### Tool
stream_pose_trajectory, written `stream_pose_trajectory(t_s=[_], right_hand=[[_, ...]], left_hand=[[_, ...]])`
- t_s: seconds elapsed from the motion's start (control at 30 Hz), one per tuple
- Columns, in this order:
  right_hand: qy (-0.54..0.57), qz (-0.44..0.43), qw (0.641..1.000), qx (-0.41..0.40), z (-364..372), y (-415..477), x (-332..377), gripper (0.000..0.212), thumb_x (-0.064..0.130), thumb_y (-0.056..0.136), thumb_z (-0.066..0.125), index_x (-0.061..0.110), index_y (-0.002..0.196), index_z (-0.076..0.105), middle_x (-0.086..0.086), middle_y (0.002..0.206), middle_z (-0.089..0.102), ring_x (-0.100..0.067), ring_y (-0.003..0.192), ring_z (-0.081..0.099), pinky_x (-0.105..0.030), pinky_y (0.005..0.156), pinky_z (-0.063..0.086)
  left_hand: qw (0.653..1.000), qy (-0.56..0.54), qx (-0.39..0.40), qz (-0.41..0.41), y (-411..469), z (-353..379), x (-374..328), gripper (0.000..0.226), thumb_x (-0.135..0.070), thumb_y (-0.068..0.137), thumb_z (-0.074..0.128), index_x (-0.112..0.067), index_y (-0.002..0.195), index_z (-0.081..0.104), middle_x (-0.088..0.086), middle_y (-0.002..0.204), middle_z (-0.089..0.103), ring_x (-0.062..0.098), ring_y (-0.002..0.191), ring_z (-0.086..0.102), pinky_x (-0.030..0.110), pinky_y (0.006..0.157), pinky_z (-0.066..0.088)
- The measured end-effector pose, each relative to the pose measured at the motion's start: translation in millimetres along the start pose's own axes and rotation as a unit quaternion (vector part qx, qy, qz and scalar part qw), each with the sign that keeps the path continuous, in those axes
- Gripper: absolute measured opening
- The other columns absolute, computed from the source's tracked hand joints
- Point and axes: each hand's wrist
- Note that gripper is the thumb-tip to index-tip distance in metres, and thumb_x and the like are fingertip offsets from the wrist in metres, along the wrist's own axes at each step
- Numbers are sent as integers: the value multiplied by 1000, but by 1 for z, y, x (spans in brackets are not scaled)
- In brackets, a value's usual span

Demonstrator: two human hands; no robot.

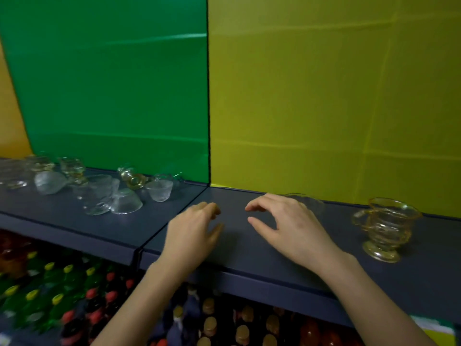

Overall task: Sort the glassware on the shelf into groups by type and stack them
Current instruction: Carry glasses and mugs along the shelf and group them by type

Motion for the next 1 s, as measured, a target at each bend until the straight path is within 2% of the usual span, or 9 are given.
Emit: stream_pose_trajectory(t_s=[0.13,0.2,0.3,0.43,0.6,0.67,0.8,0.93,1.0], right_hand=[[21,-13,1000,17,38,24,45,25,39,91,49,31,113,57,18,116,59,-3,110,53,-26,89,44],[45,-13,999,27,63,35,71,25,39,90,51,32,113,58,19,115,59,-2,109,53,-24,88,44],[72,-8,996,44,102,50,108,24,40,88,53,34,111,58,21,114,59,-2,106,55,-23,84,44],[89,6,995,48,144,78,148,26,42,87,54,35,112,57,22,115,59,-1,109,53,-23,87,43],[99,28,994,37,174,118,182,26,41,87,54,34,112,56,20,113,59,-2,108,54,-25,88,46],[94,36,994,33,181,133,189,27,41,87,55,33,113,56,19,114,59,-3,109,54,-30,90,47],[67,45,996,28,192,160,193,30,39,88,55,30,117,55,17,116,58,-5,108,55,-29,90,46],[23,56,998,26,201,187,186,38,41,88,54,29,123,49,15,125,53,-7,112,52,-32,91,45],[1,59,998,28,205,199,182,42,42,88,54,29,126,46,14,128,50,-8,116,50,-31,91,43]], left_hand=[[995,88,-46,-5,-19,-39,77,15,-30,73,63,-17,80,63,-1,77,69,24,71,67,30,46,47],[992,119,-48,-13,-30,-57,114,14,-30,70,63,-17,75,63,-1,72,68,23,65,67,27,41,43],[988,143,-48,-20,-46,-77,169,14,-30,71,65,-18,78,63,-1,77,67,24,70,66,27,42,44],[989,136,-39,-34,-58,-93,231,17,-28,71,73,-18,82,63,-3,80,66,23,75,66,28,46,46],[990,123,-40,-57,-57,-103,285,30,-39,75,62,-15,95,63,-2,91,68,22,83,66,30,52,50],[992,98,-47,-67,-52,-103,299,39,-45,78,56,-15,102,60,-2,99,66,21,90,65,32,58,51],[994,-12,-39,-106,-34,-92,321,53,-52,78,60,-18,118,50,-6,116,57,16,104,57,33,74,48],[976,-167,19,-141,-3,-73,338,90,-73,56,55,-21,128,39,-10,121,50,11,103,54,34,86,48],[961,-230,47,-149,12,-65,341,101,-72,46,61,-22,130,35,-13,119,47,9,105,53,33,89,48]])
Point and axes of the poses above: each hand's wrist, its own y-axis towards the middle knuckle, its own z-axis out of the palm, x = y × z
